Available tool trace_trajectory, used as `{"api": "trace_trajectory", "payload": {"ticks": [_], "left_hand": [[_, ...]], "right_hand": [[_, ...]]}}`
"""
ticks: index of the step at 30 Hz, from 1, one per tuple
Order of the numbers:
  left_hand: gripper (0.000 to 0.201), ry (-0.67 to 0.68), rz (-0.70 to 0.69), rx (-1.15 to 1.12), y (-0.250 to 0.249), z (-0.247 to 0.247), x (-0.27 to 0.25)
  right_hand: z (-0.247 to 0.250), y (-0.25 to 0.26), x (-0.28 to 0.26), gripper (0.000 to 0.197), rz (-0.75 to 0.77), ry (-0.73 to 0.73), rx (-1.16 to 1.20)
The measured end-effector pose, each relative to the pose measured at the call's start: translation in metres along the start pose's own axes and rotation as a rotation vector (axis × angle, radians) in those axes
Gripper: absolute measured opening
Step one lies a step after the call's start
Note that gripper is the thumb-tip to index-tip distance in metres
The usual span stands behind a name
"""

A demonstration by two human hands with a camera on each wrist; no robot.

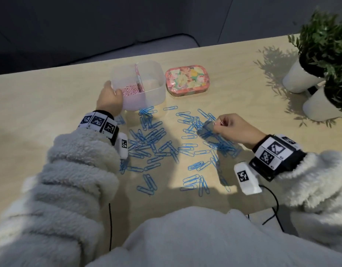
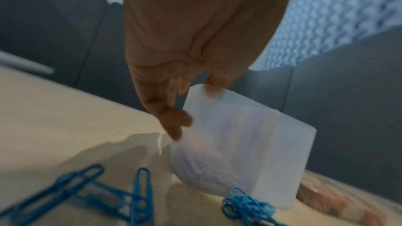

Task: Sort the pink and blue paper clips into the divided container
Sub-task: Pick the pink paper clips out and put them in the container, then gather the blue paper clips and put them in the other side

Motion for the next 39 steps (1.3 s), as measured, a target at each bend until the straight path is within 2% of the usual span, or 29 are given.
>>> {"api": "trace_trajectory", "payload": {"ticks": [2,4,9,13,17,21,23,25,27,33,37,39], "left_hand": [[0.040,0.110,0.090,-0.256,0.008,-0.007,-0.007],[0.036,0.148,0.121,-0.439,0.009,-0.010,-0.017],[0.039,0.194,0.130,-0.695,0.016,-0.017,-0.042],[0.040,0.138,0.036,-0.736,0.025,-0.021,-0.056],[0.042,0.106,-0.011,-0.765,0.027,-0.025,-0.061],[0.042,0.125,-0.019,-0.772,0.026,-0.027,-0.064],[0.041,0.146,-0.008,-0.758,0.024,-0.027,-0.068],[0.039,0.145,0.017,-0.753,0.024,-0.026,-0.071],[0.039,0.136,0.015,-0.751,0.024,-0.026,-0.072],[0.040,0.112,0.041,-0.783,0.027,-0.029,-0.064],[0.041,0.080,0.087,-0.832,0.027,-0.027,-0.049],[0.043,0.096,0.124,-0.847,0.026,-0.025,-0.043]], "right_hand": [[-0.007,0.020,0.012,0.018,0.032,0.042,0.001],[-0.015,0.045,0.024,0.025,0.092,0.065,-0.014],[-0.036,0.105,0.045,0.026,0.238,0.062,-0.173],[-0.045,0.141,0.057,0.025,0.298,0.039,-0.203],[-0.064,0.187,0.062,0.009,0.407,0.016,-0.181],[-0.117,0.218,0.067,0.007,0.513,0.125,-0.217],[-0.142,0.214,0.077,0.003,0.468,0.211,-0.357],[-0.156,0.205,0.086,0.017,0.384,0.299,-0.444],[-0.157,0.205,0.090,0.026,0.340,0.362,-0.380],[-0.130,0.204,0.087,0.032,0.187,0.426,0.117],[-0.107,0.199,0.077,0.025,0.302,0.258,0.279],[-0.110,0.185,0.069,0.023,0.365,0.219,0.194]]}}
Point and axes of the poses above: each hand's wrist, its own x-axis towards the middle knuckle, its own z-axis out of the back of the hand, y = z × x, the point moved 8 cm from there along x, towards the middle knuckle, and after that the axes turned 6 degrees about x, right-handed, at the moved point
